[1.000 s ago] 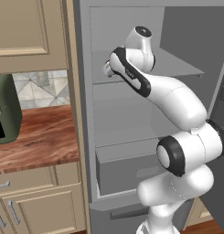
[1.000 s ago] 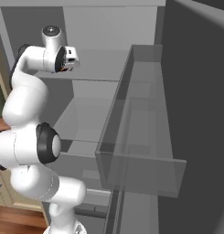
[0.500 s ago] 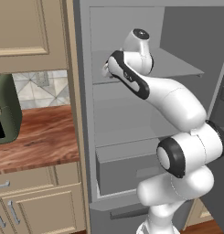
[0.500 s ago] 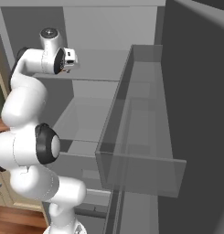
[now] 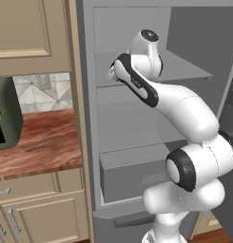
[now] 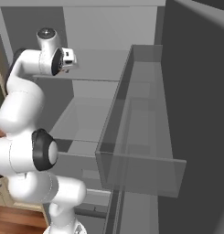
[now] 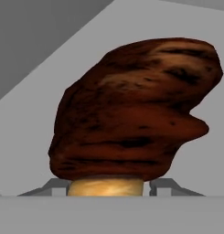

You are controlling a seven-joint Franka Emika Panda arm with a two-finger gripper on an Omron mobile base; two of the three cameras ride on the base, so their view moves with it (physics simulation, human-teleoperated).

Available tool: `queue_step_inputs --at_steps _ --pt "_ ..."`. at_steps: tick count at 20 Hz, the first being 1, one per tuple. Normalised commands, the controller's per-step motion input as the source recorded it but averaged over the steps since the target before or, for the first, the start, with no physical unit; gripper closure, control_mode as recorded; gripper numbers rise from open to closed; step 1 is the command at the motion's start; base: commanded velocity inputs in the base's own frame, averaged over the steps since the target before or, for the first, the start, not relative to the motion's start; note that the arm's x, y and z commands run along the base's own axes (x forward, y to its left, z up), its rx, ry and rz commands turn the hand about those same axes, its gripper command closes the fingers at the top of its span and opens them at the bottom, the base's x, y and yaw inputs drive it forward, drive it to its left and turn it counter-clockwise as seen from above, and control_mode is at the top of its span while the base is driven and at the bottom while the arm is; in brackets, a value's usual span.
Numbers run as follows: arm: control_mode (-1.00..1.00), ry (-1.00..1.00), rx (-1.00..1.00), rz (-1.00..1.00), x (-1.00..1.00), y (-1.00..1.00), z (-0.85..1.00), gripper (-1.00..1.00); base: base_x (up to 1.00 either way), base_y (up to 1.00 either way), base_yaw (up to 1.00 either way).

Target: Gather the squash and lemon wedge from the fridge and place them on a tray on the dining counter. Then gather the steak and chicken drumstick from the fridge and place them on the other tray.

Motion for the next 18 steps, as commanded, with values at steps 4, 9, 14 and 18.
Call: queue_step_inputs --at_steps 4,9,14,18 --pt "-1.0 -0.06 0.01 -0.03 -0.58 -0.27 0.0 1.0 0.0 0.0 0.0" --pt "-1.0 -0.05 0.04 -0.05 -0.72 -0.34 0.0 1.0 0.0 0.0 0.0" --pt "-1.0 -0.01 0.07 -0.07 -0.85 -0.34 0.08 1.0 0.0 0.0 0.0" --pt "-1.0 -0.02 0.08 -0.07 -0.93 -0.26 0.09 1.0 0.0 0.0 0.0"
